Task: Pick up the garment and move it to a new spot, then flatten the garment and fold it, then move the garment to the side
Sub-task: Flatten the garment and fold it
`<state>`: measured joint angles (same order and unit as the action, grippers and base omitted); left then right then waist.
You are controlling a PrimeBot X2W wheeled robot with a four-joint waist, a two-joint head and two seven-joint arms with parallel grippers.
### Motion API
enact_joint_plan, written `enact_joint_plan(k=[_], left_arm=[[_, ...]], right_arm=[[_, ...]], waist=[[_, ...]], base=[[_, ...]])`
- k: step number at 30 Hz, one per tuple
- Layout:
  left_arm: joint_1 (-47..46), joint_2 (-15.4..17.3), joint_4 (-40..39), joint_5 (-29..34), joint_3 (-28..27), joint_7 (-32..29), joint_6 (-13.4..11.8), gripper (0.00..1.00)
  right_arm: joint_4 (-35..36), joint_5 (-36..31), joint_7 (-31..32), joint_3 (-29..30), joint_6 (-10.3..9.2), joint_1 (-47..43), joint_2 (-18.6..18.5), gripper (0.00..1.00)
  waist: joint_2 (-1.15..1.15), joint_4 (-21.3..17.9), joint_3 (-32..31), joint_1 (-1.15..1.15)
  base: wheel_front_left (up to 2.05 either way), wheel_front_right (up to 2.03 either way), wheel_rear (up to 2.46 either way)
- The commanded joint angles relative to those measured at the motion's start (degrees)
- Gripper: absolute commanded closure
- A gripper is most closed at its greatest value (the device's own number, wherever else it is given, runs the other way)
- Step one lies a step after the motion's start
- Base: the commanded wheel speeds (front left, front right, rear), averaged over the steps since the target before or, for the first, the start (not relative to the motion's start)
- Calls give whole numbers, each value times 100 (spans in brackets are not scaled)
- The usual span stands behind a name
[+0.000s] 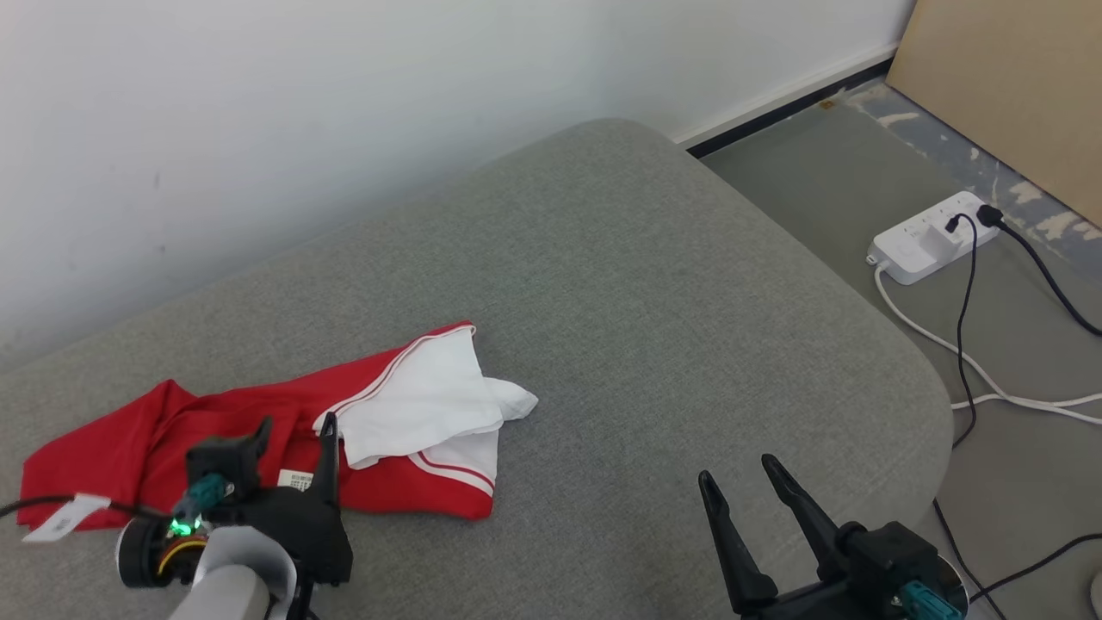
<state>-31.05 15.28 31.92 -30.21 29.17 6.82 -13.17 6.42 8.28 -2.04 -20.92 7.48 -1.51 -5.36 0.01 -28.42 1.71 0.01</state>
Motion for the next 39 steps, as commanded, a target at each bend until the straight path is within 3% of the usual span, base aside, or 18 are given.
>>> enact_joint_plan(k=[1, 8, 14, 19, 32, 39], left_arm=[[287, -37, -163, -124, -120, 287, -67, 0], [1511, -180, -1683, -273, -756, 839, -183, 0], [2770, -402, -3187, 274, -1461, 840, -142, 0], [3447, -601, -3670, 617, -1722, 843, 3, 0], [4436, -999, -3932, 1380, -2394, 844, 535, 0], [4509, -1151, -3750, 1354, -2564, 844, 829, 0]], right_arm=[[9, -40, -33, 63, 2, -56, 1, 0], [41, -81, -108, 377, 2, -196, -29, 0], [-25, -85, -162, 621, 2, -244, -89, 0], [-104, -68, -211, 757, 2, -260, -96, 0], [-556, 270, -502, 1002, 2, -402, -25, 0], [-921, 103, -554, 872, 2, -496, 5, 0]], waist=[[-1, 144, -62, -1], [-1, 857, -279, -1], [-1, 1515, -427, -1], [-1, 1897, -524, -1], [-1, 2920, -763, -1], [-1, 3046, -808, -1]], base=[[0, 0, 0], [0, 0, 0], [0, 0, 0], [0, 0, 0], [0, 0, 0], [0, 0, 0]])
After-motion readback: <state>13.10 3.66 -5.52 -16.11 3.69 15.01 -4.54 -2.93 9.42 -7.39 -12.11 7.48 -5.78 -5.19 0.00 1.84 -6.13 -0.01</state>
